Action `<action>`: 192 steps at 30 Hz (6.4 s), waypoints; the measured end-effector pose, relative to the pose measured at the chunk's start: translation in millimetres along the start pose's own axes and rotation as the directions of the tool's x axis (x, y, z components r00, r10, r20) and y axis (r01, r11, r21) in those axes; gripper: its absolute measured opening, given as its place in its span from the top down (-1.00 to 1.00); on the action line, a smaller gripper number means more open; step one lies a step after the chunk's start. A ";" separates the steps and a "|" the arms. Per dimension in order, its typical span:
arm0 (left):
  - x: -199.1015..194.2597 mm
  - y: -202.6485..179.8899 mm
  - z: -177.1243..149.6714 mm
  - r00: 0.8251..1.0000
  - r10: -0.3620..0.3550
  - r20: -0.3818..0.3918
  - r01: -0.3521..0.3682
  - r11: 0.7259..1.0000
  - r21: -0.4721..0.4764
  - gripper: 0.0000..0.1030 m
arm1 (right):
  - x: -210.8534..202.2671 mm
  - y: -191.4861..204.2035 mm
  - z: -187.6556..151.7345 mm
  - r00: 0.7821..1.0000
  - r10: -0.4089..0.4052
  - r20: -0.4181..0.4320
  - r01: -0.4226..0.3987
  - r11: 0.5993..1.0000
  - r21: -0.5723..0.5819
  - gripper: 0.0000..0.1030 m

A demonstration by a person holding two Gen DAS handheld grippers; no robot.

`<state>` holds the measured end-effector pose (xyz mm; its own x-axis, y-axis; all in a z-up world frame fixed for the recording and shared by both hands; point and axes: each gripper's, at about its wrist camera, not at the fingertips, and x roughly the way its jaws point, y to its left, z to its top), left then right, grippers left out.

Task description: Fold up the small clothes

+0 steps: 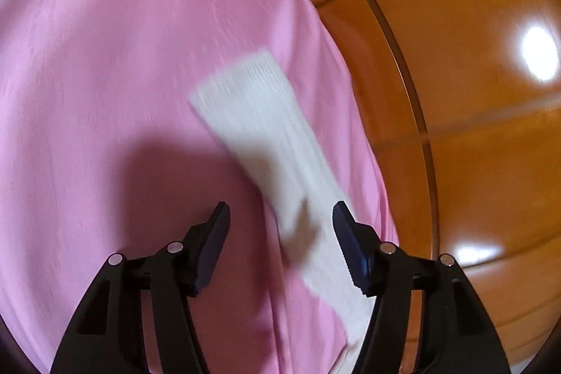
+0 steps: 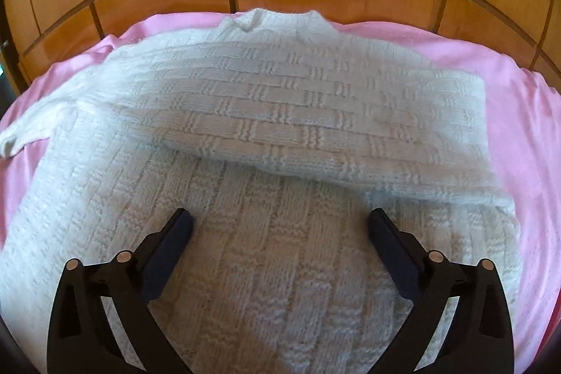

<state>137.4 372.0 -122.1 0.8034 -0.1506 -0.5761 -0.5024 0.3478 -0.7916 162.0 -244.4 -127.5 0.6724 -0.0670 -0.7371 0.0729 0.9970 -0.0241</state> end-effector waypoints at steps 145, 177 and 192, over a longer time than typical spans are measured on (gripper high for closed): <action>87.3 -223.7 -337.9 0.977 0.213 -0.025 -0.050 0.341 0.939 0.16 | 25.1 -53.6 44.4 0.995 -0.057 0.085 0.053 0.998 0.046 -0.51; -42.5 -104.8 -306.1 0.952 0.260 -0.161 0.042 0.412 0.910 -0.15 | -102.6 -140.7 -104.0 0.991 0.021 -0.132 0.011 0.972 0.234 -0.82; -94.5 -69.3 -319.2 0.856 0.260 -0.446 0.318 0.416 0.852 0.90 | -153.9 -106.5 -158.4 0.946 0.227 -0.230 -0.195 0.968 0.155 0.87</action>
<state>-5.7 66.8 -77.8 0.4144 -0.4516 -0.7901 0.3183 0.8853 -0.3391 -66.0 -334.3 -118.4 0.4839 0.1717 -0.8581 0.0538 0.9729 0.2250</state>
